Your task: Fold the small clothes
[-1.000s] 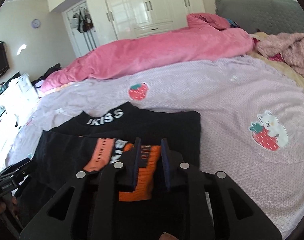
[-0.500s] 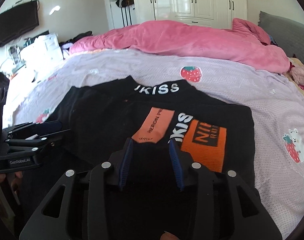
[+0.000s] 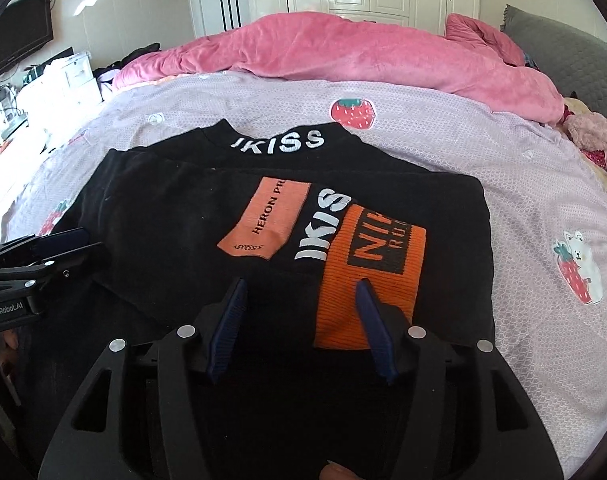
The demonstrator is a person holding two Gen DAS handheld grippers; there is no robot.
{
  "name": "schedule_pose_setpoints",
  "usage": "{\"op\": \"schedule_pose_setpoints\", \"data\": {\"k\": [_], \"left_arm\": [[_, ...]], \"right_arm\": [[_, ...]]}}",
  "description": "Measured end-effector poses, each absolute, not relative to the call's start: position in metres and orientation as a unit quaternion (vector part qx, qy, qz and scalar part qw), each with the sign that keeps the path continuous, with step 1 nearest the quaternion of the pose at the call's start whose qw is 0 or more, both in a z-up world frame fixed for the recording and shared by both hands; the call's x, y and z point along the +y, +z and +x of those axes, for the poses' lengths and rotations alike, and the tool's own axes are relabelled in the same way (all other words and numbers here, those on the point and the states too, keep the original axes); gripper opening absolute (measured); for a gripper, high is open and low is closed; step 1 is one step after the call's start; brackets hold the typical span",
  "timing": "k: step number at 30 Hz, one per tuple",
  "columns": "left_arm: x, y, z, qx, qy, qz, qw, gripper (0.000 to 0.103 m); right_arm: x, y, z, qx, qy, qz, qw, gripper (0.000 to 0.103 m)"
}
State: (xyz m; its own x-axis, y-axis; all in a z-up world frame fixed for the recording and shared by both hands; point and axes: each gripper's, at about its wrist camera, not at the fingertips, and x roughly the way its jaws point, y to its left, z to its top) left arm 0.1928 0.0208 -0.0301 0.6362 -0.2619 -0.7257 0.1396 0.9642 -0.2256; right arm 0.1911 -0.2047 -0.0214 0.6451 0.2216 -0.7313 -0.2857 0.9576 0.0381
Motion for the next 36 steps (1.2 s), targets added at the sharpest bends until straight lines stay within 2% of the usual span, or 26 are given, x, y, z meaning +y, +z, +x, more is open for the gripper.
{"op": "schedule_pose_setpoints", "data": {"k": [10, 13, 15, 17, 24, 36], "left_arm": [[0.030, -0.019, 0.186, 0.396, -0.098, -0.084, 0.909, 0.063], [0.034, -0.015, 0.183, 0.388, -0.091, -0.084, 0.913, 0.070], [0.038, -0.011, 0.180, 0.382, -0.086, -0.084, 0.916, 0.073], [0.041, -0.007, 0.178, 0.376, -0.079, -0.084, 0.920, 0.078], [0.058, 0.003, 0.170, 0.362, -0.051, -0.084, 0.927, 0.093], [0.084, 0.020, 0.154, 0.341, -0.008, -0.083, 0.936, 0.093]], "right_arm": [[-0.207, -0.007, 0.182, 0.371, 0.150, -0.026, 0.916, 0.068], [-0.207, -0.004, 0.180, 0.365, 0.149, -0.024, 0.919, 0.078], [-0.207, -0.001, 0.179, 0.360, 0.151, -0.020, 0.920, 0.078], [-0.208, 0.001, 0.178, 0.357, 0.151, -0.018, 0.922, 0.084], [-0.209, 0.006, 0.176, 0.346, 0.150, -0.011, 0.926, 0.092], [-0.214, 0.015, 0.167, 0.333, 0.144, -0.006, 0.932, 0.096]]}}
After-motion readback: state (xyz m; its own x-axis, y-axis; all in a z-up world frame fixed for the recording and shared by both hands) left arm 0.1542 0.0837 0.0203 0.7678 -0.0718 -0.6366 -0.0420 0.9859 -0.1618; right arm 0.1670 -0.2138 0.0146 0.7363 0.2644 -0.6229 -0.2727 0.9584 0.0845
